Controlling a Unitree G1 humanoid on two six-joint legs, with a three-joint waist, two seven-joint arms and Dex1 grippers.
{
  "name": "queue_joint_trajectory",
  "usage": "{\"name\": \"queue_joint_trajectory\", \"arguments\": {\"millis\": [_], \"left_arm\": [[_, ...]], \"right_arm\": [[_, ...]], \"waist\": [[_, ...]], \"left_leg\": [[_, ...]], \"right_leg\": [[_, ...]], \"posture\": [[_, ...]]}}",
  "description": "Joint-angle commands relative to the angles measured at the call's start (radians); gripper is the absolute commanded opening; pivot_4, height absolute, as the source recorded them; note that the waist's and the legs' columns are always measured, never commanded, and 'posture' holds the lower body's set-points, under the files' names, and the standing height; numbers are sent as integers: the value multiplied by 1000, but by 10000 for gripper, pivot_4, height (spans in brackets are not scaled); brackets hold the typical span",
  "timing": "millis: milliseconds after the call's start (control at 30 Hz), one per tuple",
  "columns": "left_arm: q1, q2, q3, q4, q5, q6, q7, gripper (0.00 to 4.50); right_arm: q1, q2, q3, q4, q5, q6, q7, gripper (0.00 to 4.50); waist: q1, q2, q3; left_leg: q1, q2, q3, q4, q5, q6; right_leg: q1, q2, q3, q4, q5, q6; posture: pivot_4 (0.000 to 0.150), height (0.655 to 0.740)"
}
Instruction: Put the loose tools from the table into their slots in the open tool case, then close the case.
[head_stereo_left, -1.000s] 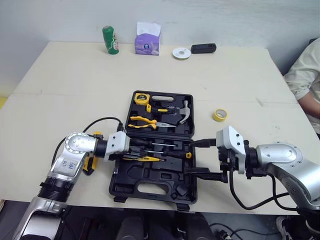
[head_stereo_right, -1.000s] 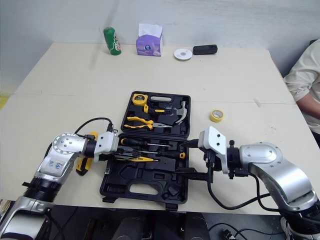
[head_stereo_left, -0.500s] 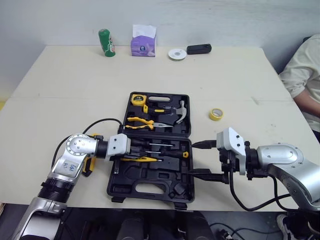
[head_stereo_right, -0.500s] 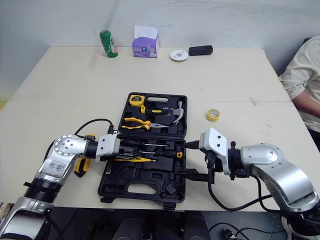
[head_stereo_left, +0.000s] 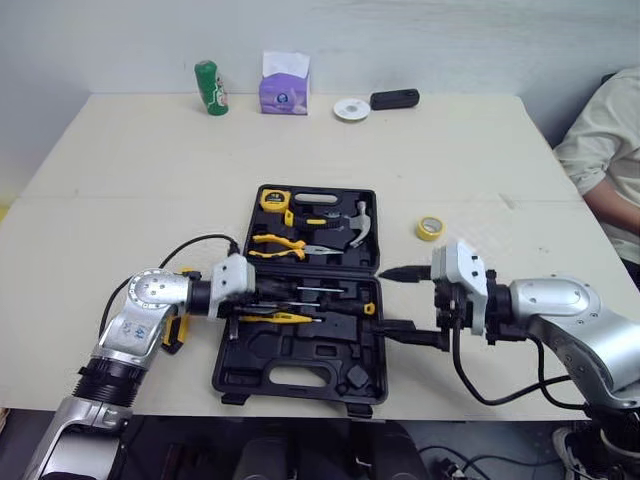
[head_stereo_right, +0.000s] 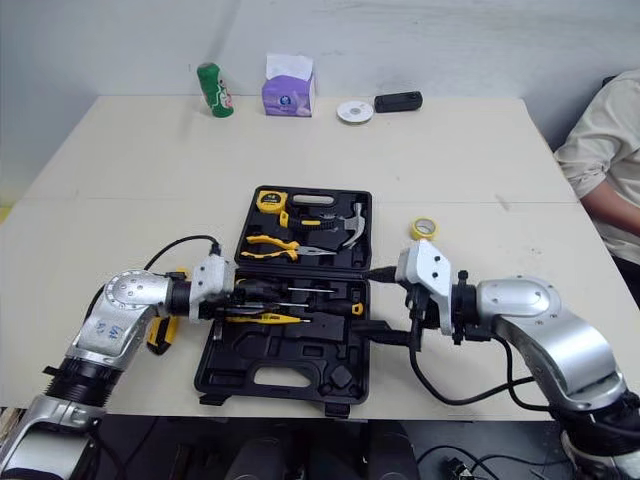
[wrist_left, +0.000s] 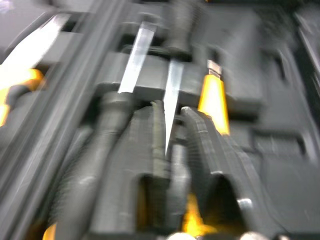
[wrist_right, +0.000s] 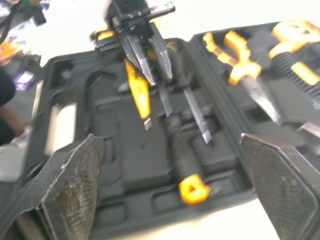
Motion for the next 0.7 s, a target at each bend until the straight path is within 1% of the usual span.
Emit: {"name": "queue_joint_trajectory", "arguments": {"millis": [33, 67, 100, 133, 167, 200, 233, 333, 400, 467, 533, 600, 667, 700], "left_arm": [[109, 48, 296, -264, -289, 385, 186, 24334], [161, 50, 364, -323, -314, 431, 233, 26505], [206, 48, 420, -375, -335, 476, 276, 31733], [267, 41, 488, -439, -366, 523, 331, 34807], [330, 27, 555, -502, -397, 566, 386, 40167], [408, -5, 639, -572, -418, 600, 449, 43247], [472, -32, 703, -629, -435, 626, 505, 44601], [686, -149, 864, -788, -444, 653, 651, 44601], [794, -228, 921, -868, -446, 653, 725, 44601], [899, -335, 953, -940, -448, 646, 805, 44601], [1018, -444, 953, -989, -418, 631, 858, 44601], [1092, -505, 937, -1016, -408, 621, 885, 44601], [1173, -582, 876, -1072, -404, 624, 919, 44601], [1198, -605, 850, -1090, -396, 625, 934, 44601]], "right_arm": [[-105, 79, -25, 57, 51, -23, -7, 45000], [-125, 93, -18, 76, 53, -27, 3, 45000], [-143, 104, -10, 94, 54, -30, 13, 45000], [-167, 117, 2, 118, 56, -37, 30, 45000], [-193, 131, 14, 144, 55, -43, 48, 45000], [-226, 150, 28, 176, 55, -48, 68, 45000], [-254, 168, 39, 205, 53, -53, 86, 45000], [-339, 221, 74, 296, 41, -75, 148, 45000], [-379, 246, 92, 345, 29, -91, 183, 45000], [-414, 267, 113, 395, 14, -110, 223, 45000], [-446, 287, 135, 443, -1, -129, 263, 45000], [-463, 299, 146, 471, -13, -141, 290, 45000], [-473, 307, 157, 488, -19, -146, 315, 45000], [-476, 310, 160, 493, -21, -147, 324, 45000]], "waist": [[0, -1, 1], [-2, -4, 2], [-10, -5, 3], [-13, -5, 3], [-11, -5, 3], [-18, -7, 4], [-24, -7, 4], [-24, -9, 6], [-23, -10, 6], [-16, -10, 6], [-7, -11, 6], [0, -11, 6], [5, -11, 6], [6, -11, 6]], "left_leg": [[0, 0, 0, 0, 0, 0], [-2, 0, 0, 0, 0, -1], [-3, 1, 0, 0, 1, -1], [-3, 1, 0, -1, 0, -1], [-3, 1, 0, -1, 0, 0], [-3, 1, -1, -1, 0, 0], [-3, 1, -1, -1, 0, 0], [-3, 1, -2, 0, 0, 1], [-2, 1, -2, 0, -1, 0], [-3, 1, -2, 0, -1, 0], [-3, 0, -2, 0, -4, 1], [-3, 0, -2, 0, -5, 2], [-4, 0, -2, 0, -6, 2], [-4, 0, -2, 0, -7, 3]], "right_leg": [[-1, 0, 0, 0, 0, 0], [-2, 0, 0, 1, 0, 0], [-3, 2, -1, 2, 0, 0], [-2, 2, -1, 1, 0, 0], [-2, 2, -1, 1, 0, 0], [-1, 1, -1, 1, 0, 0], [0, 1, -1, 0, 1, 1], [1, 1, 0, -1, 1, 1], [0, 1, 0, -1, 1, 1], [0, 1, -1, -3, 1, 0], [0, -1, -1, -4, 0, 0], [-1, -1, 0, -5, 0, 0], [-2, -1, -1, -5, 0, 0], [-2, -1, 0, -6, 0, 0]], "posture": [[1500, 7316], [1500, 7316], [1500, 7316], [1500, 7316], [1500, 7316], [1500, 7316], [1500, 7316], [1500, 7316], [1500, 7316], [1500, 7316], [1500, 7316], [1500, 7316], [1500, 7316], [1500, 7316]]}}
